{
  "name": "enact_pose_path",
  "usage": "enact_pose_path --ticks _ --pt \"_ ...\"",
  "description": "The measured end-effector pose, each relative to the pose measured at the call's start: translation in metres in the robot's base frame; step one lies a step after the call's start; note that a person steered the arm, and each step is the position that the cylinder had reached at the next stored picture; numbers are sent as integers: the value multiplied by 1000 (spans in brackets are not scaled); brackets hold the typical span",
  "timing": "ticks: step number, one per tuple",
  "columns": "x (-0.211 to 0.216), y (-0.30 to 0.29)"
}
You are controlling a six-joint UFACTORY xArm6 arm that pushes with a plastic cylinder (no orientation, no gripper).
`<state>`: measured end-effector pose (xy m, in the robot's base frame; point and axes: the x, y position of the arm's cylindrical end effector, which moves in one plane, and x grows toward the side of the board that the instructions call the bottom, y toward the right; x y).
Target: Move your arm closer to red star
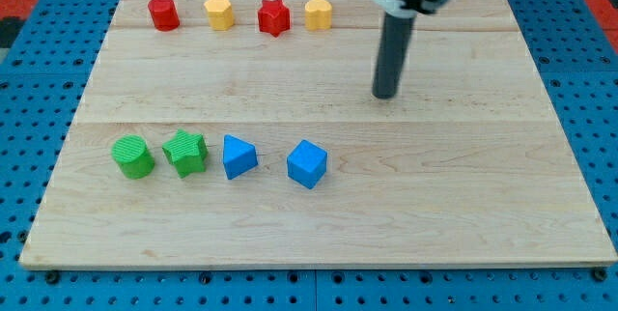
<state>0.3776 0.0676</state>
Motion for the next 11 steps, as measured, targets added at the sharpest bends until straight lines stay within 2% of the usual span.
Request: enact_pose_path --ticks 1,2,3,4,5,6,7,8,11 --pt "-5 -106" --pt "-27 -169" --pt "-36 -180" --pt "-18 -202" --pt "27 -155" --pt "46 -136" --pt "-18 -112" --pt "-61 -102" --pt "-99 -94"
